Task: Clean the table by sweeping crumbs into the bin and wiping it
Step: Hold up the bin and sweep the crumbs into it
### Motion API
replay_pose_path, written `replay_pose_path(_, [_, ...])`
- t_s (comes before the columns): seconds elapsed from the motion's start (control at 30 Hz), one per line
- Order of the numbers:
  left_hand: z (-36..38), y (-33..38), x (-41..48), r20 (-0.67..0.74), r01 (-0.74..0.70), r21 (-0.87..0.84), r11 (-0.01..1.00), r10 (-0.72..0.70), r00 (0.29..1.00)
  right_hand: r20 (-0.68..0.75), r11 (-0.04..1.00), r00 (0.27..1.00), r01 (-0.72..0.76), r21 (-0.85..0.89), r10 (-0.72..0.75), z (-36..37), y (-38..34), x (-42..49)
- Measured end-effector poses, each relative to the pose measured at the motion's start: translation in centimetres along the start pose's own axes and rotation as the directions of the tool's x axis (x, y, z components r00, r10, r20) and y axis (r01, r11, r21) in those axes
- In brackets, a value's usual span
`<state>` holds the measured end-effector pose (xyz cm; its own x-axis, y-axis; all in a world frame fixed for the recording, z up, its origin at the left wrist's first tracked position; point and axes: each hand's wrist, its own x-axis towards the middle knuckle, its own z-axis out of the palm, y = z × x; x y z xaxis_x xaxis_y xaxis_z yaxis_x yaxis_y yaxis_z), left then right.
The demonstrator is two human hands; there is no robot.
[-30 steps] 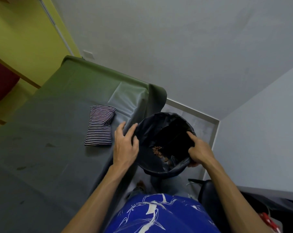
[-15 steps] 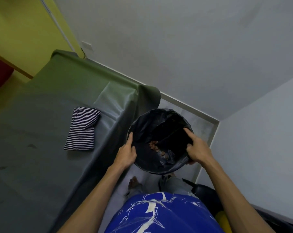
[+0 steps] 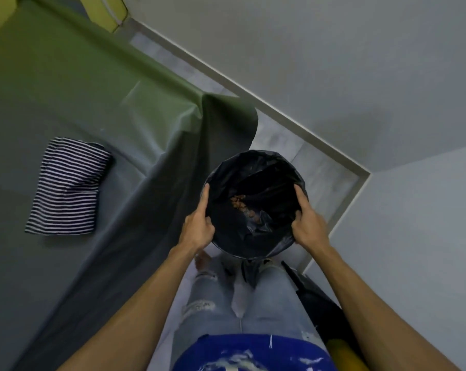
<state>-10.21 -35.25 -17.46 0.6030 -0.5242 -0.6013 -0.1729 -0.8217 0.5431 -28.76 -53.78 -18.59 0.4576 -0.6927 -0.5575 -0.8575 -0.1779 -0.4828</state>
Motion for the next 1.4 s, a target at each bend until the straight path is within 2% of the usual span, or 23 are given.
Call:
replay_pose_path(0.37, [11.7,-10.7,12.6,0.029,0.165,-0.031,0.986,-0.164,0.986,0.05,0.998,0.998,0.042,-0.049,-0.039,13.6,9.5,13.4])
replay_pose_path(0.7, [20.2,-18.3,22.4,0.04,0.145,0.044,0.988,-0.147,0.988,0.048,0.996,0.998,0.044,-0.08,-0.04,23.4,16.4,22.4])
replay_pose_path(0.97, [23.7,-20.0,25.7,-0.081,0.139,-0.037,0.99,-0.141,0.987,-0.037,0.994,0.993,0.107,-0.026,-0.108,27.3,18.2,25.3])
replay_pose_path(1.2, [23.0,-20.4,26.4,0.091,0.136,0.029,0.99,-0.138,0.986,-0.074,0.994,0.991,0.111,-0.008,-0.111,27.6,19.7,25.3])
replay_pose_path(1.4, [19.1,-16.6,20.3,0.202,0.201,0.012,0.979,-0.199,0.959,-0.158,0.99,0.98,0.135,0.051,-0.125,23.1,15.8,20.0])
